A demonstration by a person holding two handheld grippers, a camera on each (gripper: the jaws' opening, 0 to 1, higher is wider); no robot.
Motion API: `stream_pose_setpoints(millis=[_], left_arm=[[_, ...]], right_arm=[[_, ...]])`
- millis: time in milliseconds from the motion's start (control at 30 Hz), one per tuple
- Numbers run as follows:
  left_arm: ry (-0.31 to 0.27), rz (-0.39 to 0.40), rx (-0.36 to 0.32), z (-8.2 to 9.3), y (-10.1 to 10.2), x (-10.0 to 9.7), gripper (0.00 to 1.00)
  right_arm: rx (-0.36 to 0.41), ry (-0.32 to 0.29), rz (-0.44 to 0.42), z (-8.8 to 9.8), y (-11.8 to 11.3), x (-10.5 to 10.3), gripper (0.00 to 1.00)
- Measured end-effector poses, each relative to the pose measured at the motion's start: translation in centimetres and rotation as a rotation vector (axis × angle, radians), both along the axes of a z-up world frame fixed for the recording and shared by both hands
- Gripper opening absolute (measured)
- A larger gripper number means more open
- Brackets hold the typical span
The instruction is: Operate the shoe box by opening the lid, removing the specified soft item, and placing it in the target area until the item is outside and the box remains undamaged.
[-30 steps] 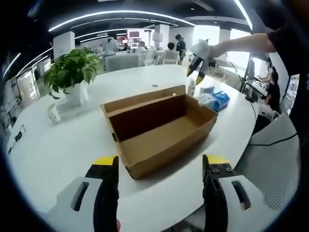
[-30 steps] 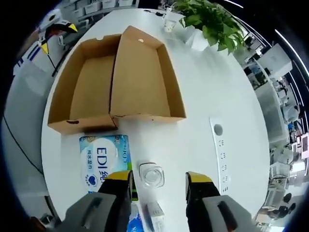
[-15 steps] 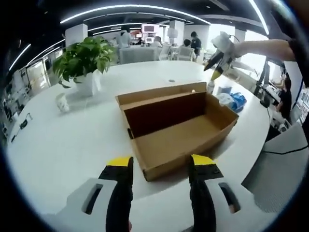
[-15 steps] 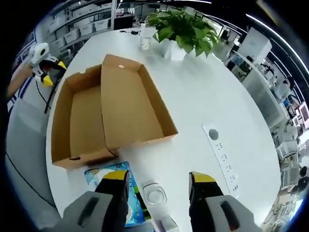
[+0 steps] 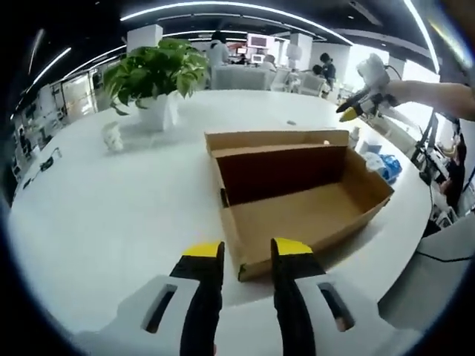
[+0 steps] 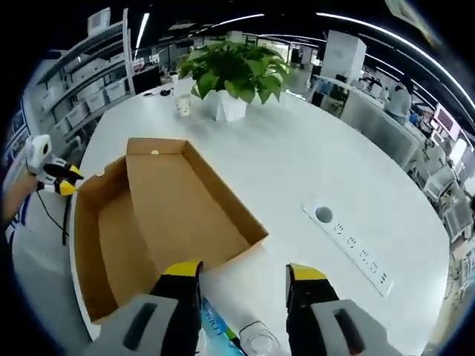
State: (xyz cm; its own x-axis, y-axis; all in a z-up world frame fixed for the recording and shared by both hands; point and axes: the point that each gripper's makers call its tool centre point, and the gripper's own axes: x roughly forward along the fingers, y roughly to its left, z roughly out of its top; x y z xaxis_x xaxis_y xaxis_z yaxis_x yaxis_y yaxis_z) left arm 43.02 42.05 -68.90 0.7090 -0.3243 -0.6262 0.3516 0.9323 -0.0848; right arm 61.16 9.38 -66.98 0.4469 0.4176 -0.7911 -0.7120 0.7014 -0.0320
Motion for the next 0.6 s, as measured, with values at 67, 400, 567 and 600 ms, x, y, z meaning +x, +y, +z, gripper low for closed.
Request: stream_pose_setpoints(millis=[67,400,567,600], left_arm=[[0.008,0.021,-0.002,-0.3,0.3,0.0,0.22],[0.059,0.102,-0.025,-1.8,0.6,0.4,0.16],[0.083,0.145,-0.048,-2.2,0.7,0.8,0.10],[0.087,0.151,-0.051,-2.3,0.7,0.8,0.08]], right_arm=[[-0.004,0.005,-0.011,-0.4,0.4,0.0,0.40],[0.043,0.035,-0.154,-1.6,1.1,0.9,0.35],[0.047,0.038,-0.164,-1.9,1.4,0.8,0.33],[0.059,0.025,-0.179,-1.8,1.5,1.0,0.33]])
